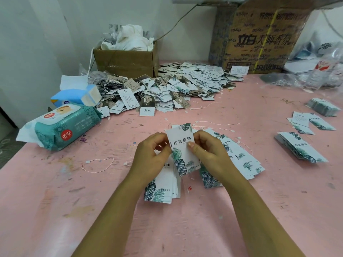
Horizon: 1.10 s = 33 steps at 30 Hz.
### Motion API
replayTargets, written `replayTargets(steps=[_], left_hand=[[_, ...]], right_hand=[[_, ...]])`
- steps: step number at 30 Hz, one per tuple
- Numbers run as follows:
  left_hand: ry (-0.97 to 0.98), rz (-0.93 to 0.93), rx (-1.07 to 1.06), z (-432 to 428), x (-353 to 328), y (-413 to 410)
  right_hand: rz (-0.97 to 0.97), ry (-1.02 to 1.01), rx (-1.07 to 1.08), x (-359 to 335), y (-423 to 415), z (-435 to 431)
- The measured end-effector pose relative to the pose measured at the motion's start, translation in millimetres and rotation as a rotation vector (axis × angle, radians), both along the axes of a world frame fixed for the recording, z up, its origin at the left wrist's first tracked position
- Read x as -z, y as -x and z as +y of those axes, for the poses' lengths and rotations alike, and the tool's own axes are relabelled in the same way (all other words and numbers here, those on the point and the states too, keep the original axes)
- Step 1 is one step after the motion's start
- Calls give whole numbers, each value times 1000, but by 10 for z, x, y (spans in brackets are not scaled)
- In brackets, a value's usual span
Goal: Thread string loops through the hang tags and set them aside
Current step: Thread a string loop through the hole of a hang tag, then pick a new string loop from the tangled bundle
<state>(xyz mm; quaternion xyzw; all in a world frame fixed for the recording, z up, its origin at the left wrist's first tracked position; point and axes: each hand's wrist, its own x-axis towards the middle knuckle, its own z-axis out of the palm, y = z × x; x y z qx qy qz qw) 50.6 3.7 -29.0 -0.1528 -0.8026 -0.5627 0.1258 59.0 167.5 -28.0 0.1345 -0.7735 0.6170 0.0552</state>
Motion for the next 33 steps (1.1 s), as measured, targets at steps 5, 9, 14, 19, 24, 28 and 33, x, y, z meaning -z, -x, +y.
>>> replayTargets(steps=[5,9,14,19,24,28,33], left_hand=[[-138,-88,133,14,-38,-55],[-167,-103,140,19,-46,-63],[-255,-154,23,12,-23,-16],[-314,-155,-52,-19,4,33],[42,-39,-150,-10,75,14],[258,-54,-190,-24,115,41],[383,-67,-217,-42,156,60]], right_hand=[[-19,2,37,6,8,-17],[-35,22,69,0,10,-43],[-58,-34,7,-23,-11,6],[-134,-70,-25,-24,-7,39],[-232,54,35,-22,24,26],[-319,203,123,-19,36,42],[-380,329,237,-10,58,79]])
